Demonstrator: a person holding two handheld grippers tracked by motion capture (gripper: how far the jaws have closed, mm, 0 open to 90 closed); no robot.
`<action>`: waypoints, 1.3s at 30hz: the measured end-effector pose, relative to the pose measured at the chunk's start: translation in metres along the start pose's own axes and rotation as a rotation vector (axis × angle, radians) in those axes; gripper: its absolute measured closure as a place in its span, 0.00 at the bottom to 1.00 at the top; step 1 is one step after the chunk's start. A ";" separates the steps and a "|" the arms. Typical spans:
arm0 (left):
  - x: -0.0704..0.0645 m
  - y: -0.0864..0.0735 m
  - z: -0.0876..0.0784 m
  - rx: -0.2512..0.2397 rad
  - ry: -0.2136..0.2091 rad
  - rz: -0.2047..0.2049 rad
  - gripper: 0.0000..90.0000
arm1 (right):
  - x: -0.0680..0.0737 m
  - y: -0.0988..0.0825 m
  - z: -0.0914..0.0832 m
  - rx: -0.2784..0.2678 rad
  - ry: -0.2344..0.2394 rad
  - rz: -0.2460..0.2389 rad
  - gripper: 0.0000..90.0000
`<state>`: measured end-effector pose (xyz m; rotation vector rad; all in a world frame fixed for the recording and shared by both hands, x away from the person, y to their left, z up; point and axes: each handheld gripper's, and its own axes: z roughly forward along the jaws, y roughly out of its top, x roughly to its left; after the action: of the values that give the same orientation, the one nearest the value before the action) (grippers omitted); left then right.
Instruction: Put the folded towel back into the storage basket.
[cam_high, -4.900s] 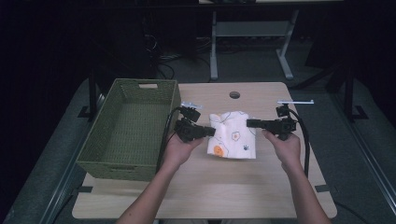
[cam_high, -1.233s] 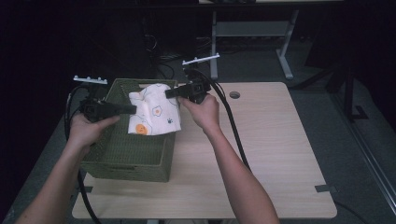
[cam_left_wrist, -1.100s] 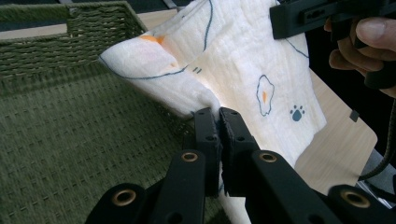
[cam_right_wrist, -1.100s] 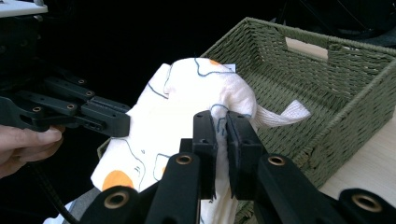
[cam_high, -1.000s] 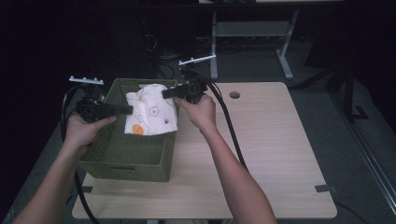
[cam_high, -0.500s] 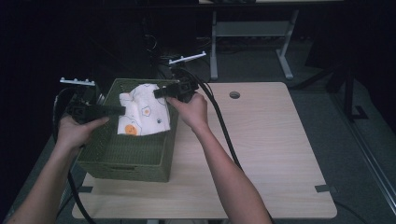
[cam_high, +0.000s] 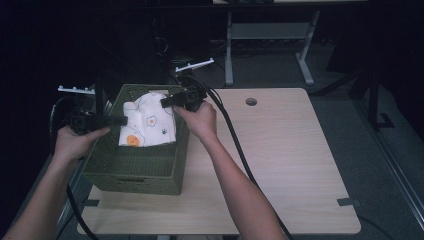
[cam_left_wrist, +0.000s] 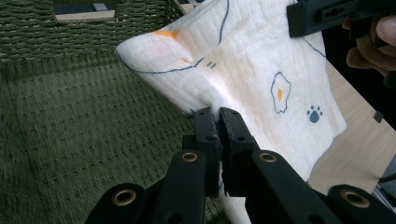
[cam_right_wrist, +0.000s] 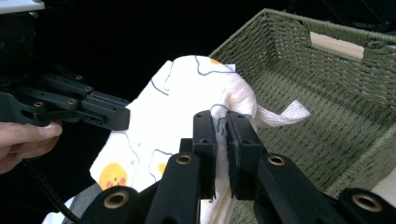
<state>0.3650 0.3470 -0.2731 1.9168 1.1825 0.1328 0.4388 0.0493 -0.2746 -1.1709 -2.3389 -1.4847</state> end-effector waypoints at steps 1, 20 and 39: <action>0.001 -0.001 0.000 0.002 0.003 -0.001 0.97 | 0.000 0.000 0.001 0.004 -0.001 0.001 0.92; 0.012 -0.010 0.007 0.039 0.053 -0.003 0.97 | -0.007 -0.009 0.020 0.028 -0.001 0.016 0.92; 0.024 -0.025 0.020 0.094 0.114 0.004 0.97 | -0.011 -0.025 0.041 0.058 -0.009 0.031 0.92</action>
<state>0.3707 0.3579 -0.3107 2.0161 1.2804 0.1938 0.4409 0.0719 -0.3181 -1.1967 -2.3419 -1.3948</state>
